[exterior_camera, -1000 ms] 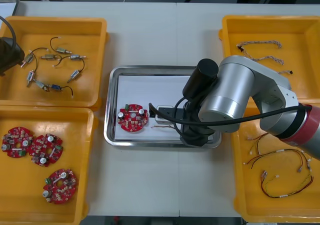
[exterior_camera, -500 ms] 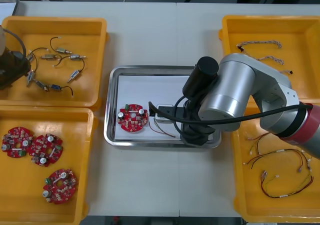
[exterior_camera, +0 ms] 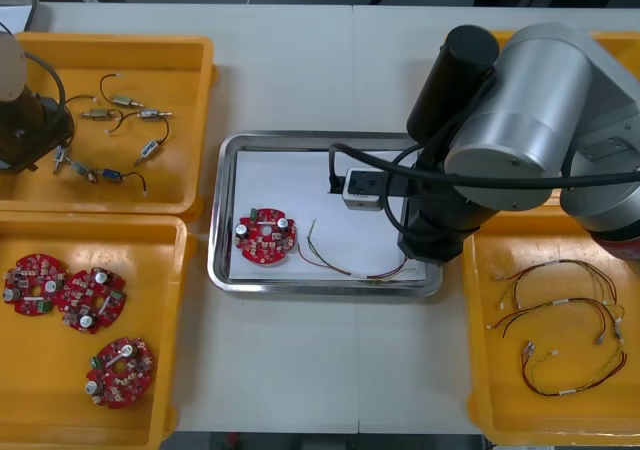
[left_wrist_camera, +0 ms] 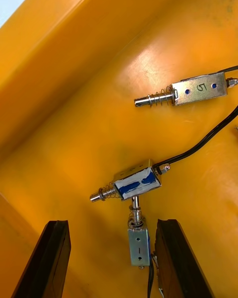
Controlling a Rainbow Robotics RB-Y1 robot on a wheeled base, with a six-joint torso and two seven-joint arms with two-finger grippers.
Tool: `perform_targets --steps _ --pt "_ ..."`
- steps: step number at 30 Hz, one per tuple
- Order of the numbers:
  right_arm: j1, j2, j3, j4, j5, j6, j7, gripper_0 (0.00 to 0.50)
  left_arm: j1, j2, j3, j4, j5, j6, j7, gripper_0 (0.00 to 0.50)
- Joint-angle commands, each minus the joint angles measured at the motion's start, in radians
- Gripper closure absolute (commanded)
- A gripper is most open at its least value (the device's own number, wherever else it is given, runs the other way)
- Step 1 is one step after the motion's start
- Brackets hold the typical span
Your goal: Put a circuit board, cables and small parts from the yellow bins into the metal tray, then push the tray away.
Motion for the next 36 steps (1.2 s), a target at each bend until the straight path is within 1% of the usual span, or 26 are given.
perform_targets --steps 1,4,8,11,13,14,16,17,18,20,23,25,29,32,36 --pt "-0.037 0.013 -0.126 -0.057 -0.035 0.036 0.027 0.000 -0.056 -0.010 -0.004 0.027 0.015 -0.021 -0.109 0.000" --pt "-0.037 0.002 -0.171 -0.058 -0.061 0.036 0.021 0.000 -0.075 -0.010 -0.004 0.054 0.023 -0.018 -0.124 0.000" --pt "-0.024 -0.033 -0.263 -0.057 -0.115 0.036 -0.021 0.000 -0.082 -0.021 -0.004 0.063 0.018 -0.016 -0.138 0.000" --pt "0.002 -0.072 -0.323 -0.058 -0.160 0.036 -0.074 0.000 -0.082 -0.024 -0.004 0.068 0.015 -0.015 -0.152 0.000" --pt "0.029 -0.112 -0.369 -0.058 -0.192 0.036 -0.119 0.000 -0.087 -0.030 -0.004 0.077 0.015 -0.015 -0.163 0.000" --pt "0.037 -0.122 -0.381 -0.058 -0.198 0.036 -0.130 0.000 -0.090 -0.032 -0.004 0.082 0.015 -0.015 -0.166 0.000" --pt "0.068 -0.162 -0.433 -0.058 -0.226 0.036 -0.174 0.000 -0.096 -0.039 0.007 0.093 0.006 -0.010 -0.183 0.000" --pt "0.077 -0.168 -0.447 -0.058 -0.230 0.036 -0.186 0.000 -0.098 -0.041 0.010 0.093 0.003 -0.007 -0.192 0.000" --pt "0.095 -0.187 -0.471 -0.058 -0.235 0.036 -0.208 0.000 -0.096 -0.044 0.021 0.093 0.001 -0.002 -0.210 0.000" --pt "0.129 -0.214 -0.513 -0.058 -0.239 0.036 -0.251 0.000 -0.096 -0.044 0.036 0.093 0.008 0.004 -0.238 0.000" --pt "0.164 -0.247 -0.559 -0.058 -0.239 0.036 -0.311 0.000 -0.096 -0.047 0.038 0.093 0.009 0.004 -0.242 0.000" --pt "0.189 -0.259 -0.586 -0.057 -0.233 0.036 -0.343 0.000 -0.096 -0.050 0.041 0.094 0.006 0.004 -0.244 0.000" --pt "0.229 -0.273 -0.652 -0.035 -0.222 0.036 -0.409 0.000 -0.096 -0.062 0.062 0.093 -0.014 0.016 -0.253 0.000" --pt "0.238 -0.279 -0.683 0.000 -0.209 0.036 -0.441 0.000 -0.096 -0.072 0.079 0.093 -0.026 0.021 -0.267 0.000" --pt "0.238 -0.282 -0.709 0.048 -0.179 0.036 -0.453 0.000 -0.090 -0.078 0.087 0.093 -0.040 0.021 -0.275 0.000"
